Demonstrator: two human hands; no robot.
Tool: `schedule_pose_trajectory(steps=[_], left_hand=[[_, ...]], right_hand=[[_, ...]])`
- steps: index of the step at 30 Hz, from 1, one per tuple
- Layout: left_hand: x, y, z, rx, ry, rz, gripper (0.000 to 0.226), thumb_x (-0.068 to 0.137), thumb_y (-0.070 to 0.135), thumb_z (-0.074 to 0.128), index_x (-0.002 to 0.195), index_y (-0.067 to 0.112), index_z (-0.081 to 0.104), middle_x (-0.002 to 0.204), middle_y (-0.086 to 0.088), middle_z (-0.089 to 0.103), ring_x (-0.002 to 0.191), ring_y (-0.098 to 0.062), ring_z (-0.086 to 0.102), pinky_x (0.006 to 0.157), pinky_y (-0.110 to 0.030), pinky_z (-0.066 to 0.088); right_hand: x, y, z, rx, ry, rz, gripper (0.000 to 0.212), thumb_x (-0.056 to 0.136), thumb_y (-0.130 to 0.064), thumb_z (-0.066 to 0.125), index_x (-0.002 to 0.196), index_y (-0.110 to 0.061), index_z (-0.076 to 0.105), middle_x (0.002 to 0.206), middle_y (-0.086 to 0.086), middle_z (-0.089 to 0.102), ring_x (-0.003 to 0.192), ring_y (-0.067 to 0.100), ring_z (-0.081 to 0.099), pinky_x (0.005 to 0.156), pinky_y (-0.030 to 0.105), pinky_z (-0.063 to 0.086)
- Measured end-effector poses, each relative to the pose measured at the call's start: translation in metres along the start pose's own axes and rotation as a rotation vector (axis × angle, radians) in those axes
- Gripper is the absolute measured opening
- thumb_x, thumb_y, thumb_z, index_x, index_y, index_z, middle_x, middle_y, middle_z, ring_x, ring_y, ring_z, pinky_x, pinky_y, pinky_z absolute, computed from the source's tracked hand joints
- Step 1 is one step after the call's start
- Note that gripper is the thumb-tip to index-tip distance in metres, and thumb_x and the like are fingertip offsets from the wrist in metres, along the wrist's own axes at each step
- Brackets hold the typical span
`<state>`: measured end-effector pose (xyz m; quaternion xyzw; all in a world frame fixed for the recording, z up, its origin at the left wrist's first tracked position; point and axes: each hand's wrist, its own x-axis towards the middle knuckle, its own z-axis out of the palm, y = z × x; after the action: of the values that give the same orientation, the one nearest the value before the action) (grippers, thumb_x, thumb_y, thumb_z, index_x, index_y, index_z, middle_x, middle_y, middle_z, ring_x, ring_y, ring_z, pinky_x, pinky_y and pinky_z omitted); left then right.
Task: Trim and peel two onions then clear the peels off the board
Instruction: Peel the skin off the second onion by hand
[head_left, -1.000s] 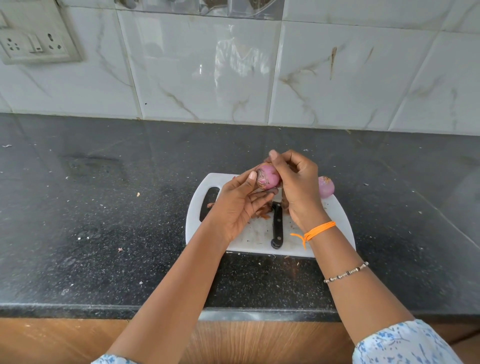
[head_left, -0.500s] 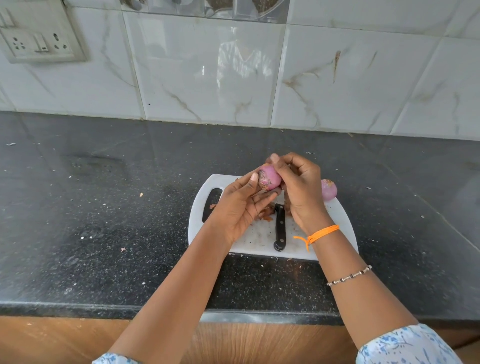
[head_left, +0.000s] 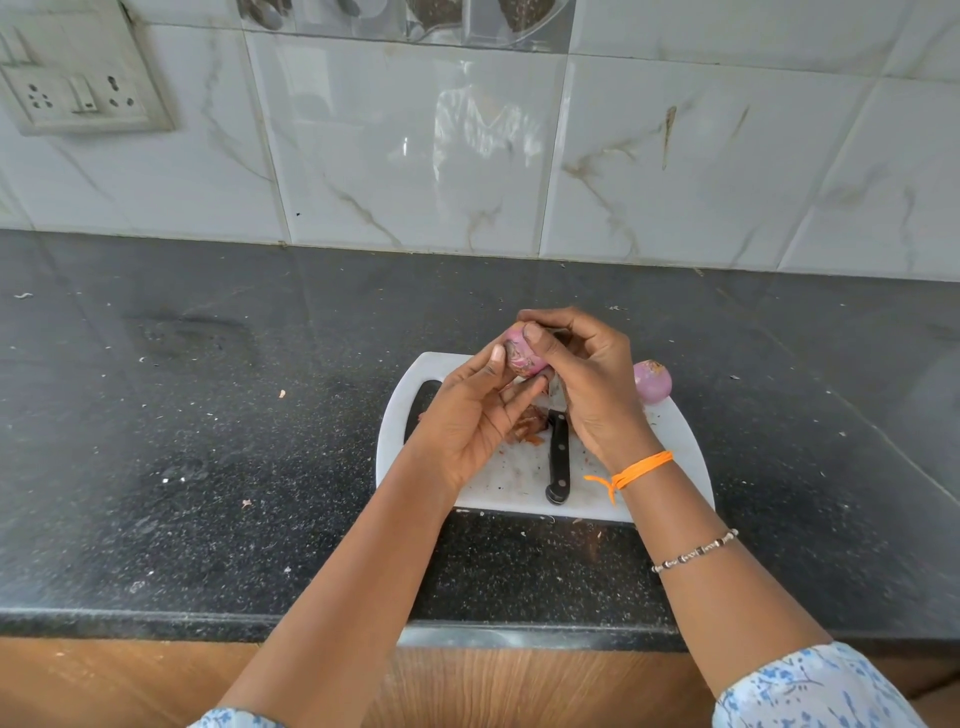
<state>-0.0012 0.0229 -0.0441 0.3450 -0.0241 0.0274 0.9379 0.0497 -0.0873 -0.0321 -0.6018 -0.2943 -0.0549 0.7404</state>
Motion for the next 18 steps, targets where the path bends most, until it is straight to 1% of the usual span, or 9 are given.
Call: schedule_pose_trajectory(steps=[2, 4, 6, 10, 12, 14, 15, 17, 18], left_hand=[[0.0004, 0.0006, -0.0005, -0.009, 0.003, 0.004, 0.027, 0.099, 0.009, 0.035, 0.112, 0.004, 0.058, 0.094, -0.009, 0.072, 0.081, -0.017, 0.071, 0.069, -0.02, 0.057], [0.0008, 0.0012, -0.001, -0.011, 0.01, 0.007, 0.028, 0.099, 0.009, 0.035, 0.115, 0.003, 0.057, 0.097, -0.01, 0.071, 0.082, -0.017, 0.071, 0.069, -0.02, 0.057], [0.001, 0.0012, -0.0014, -0.012, 0.012, 0.003, 0.028, 0.099, 0.009, 0.035, 0.114, 0.003, 0.058, 0.096, -0.01, 0.071, 0.081, -0.017, 0.071, 0.069, -0.02, 0.057], [0.0004, 0.0017, -0.0015, -0.002, -0.002, 0.0, 0.027, 0.1, 0.01, 0.034, 0.11, 0.002, 0.058, 0.093, -0.01, 0.072, 0.083, -0.017, 0.071, 0.071, -0.021, 0.058], [0.0, 0.0022, -0.0011, 0.009, 0.003, -0.001, 0.027, 0.1, 0.011, 0.034, 0.107, 0.002, 0.059, 0.092, -0.01, 0.072, 0.084, -0.017, 0.071, 0.073, -0.022, 0.058], [0.0002, 0.0027, -0.0009, 0.007, 0.008, -0.001, 0.025, 0.098, 0.016, 0.04, 0.105, 0.003, 0.06, 0.094, -0.011, 0.071, 0.086, -0.016, 0.07, 0.075, -0.024, 0.058], [0.0006, 0.0028, -0.001, 0.025, 0.013, 0.011, 0.025, 0.096, 0.019, 0.043, 0.105, 0.003, 0.061, 0.094, -0.01, 0.07, 0.087, -0.015, 0.07, 0.076, -0.025, 0.058], [0.0015, 0.0022, -0.0019, 0.077, 0.022, 0.054, 0.029, 0.09, 0.018, 0.049, 0.113, 0.004, 0.06, 0.095, -0.007, 0.071, 0.09, -0.014, 0.069, 0.079, -0.025, 0.057], [0.0017, 0.0014, -0.002, 0.092, 0.026, 0.067, 0.036, 0.087, 0.017, 0.052, 0.119, 0.004, 0.058, 0.099, -0.007, 0.071, 0.092, -0.014, 0.069, 0.081, -0.025, 0.057]], right_hand=[[0.0012, 0.0023, -0.0005, 0.055, -0.038, -0.012, 0.019, 0.083, -0.007, 0.065, 0.087, -0.023, 0.075, 0.093, -0.002, 0.07, 0.091, 0.009, 0.065, 0.079, 0.023, 0.051], [0.0023, 0.0033, -0.0009, 0.112, -0.063, -0.005, 0.022, 0.084, -0.007, 0.062, 0.087, -0.024, 0.077, 0.093, -0.003, 0.07, 0.093, 0.011, 0.065, 0.08, 0.023, 0.051], [0.0037, 0.004, -0.0019, 0.149, -0.061, 0.009, 0.024, 0.087, -0.006, 0.059, 0.086, -0.022, 0.077, 0.092, -0.003, 0.071, 0.092, 0.012, 0.066, 0.078, 0.023, 0.052], [0.0046, 0.0035, -0.0019, 0.134, -0.036, 0.049, 0.029, 0.093, -0.004, 0.051, 0.088, -0.019, 0.075, 0.091, -0.002, 0.073, 0.09, 0.013, 0.067, 0.076, 0.024, 0.055], [0.0038, 0.0023, -0.0025, 0.126, -0.022, 0.08, 0.025, 0.095, -0.007, 0.049, 0.091, -0.014, 0.072, 0.09, -0.002, 0.074, 0.088, 0.013, 0.068, 0.077, 0.026, 0.056], [0.0024, 0.0016, -0.0035, 0.068, -0.041, 0.083, 0.016, 0.093, -0.017, 0.055, 0.095, -0.013, 0.071, 0.093, 0.001, 0.073, 0.091, 0.017, 0.068, 0.081, 0.032, 0.054], [0.0017, 0.0013, -0.0037, 0.001, -0.052, 0.071, 0.014, 0.091, -0.019, 0.059, 0.097, -0.013, 0.07, 0.095, 0.004, 0.073, 0.093, 0.019, 0.067, 0.083, 0.034, 0.053], [0.0004, 0.0022, -0.003, -0.139, -0.059, 0.025, 0.015, 0.086, -0.017, 0.066, 0.1, -0.011, 0.069, 0.098, 0.006, 0.071, 0.095, 0.016, 0.066, 0.085, 0.031, 0.053], [-0.0002, 0.0024, -0.002, -0.171, -0.043, 0.003, 0.013, 0.085, -0.014, 0.068, 0.098, -0.01, 0.069, 0.096, 0.004, 0.071, 0.093, 0.014, 0.066, 0.083, 0.029, 0.053]])
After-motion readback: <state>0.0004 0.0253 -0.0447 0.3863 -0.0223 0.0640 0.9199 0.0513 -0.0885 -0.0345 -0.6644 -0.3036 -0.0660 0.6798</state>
